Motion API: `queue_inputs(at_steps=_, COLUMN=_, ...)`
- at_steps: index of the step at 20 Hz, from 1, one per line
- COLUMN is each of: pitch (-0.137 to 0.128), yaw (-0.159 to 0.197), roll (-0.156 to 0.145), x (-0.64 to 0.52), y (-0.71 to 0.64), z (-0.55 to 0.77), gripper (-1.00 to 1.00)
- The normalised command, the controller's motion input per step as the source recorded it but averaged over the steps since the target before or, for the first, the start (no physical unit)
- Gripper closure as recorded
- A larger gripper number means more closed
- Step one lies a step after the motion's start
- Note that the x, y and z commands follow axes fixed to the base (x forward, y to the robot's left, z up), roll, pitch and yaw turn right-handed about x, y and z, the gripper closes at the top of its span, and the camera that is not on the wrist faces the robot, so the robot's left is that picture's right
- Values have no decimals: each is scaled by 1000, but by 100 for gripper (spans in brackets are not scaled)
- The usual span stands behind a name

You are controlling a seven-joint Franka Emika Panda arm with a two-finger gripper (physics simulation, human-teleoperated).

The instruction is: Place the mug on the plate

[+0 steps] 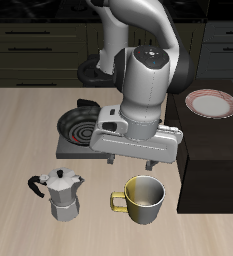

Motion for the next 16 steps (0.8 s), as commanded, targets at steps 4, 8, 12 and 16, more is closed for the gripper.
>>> queue_inputs(at_steps=4, pitch=-51, yaw=-9, roll=35, x=-93, y=86, z=-86, gripper=-100)
queue_inputs(at_steps=8, pitch=-41, yaw=2, roll=-9, x=-6, y=-41, z=-111, gripper=-100)
queue_inputs(at_steps=12, pitch=-9, yaw=14, roll=-11, x=-9, y=-12, z=-185, gripper=-100)
queue_inputs(at_steps=16, pitch=0, yaw=7, roll=-7, x=31, y=-55, z=-213, gripper=-100)
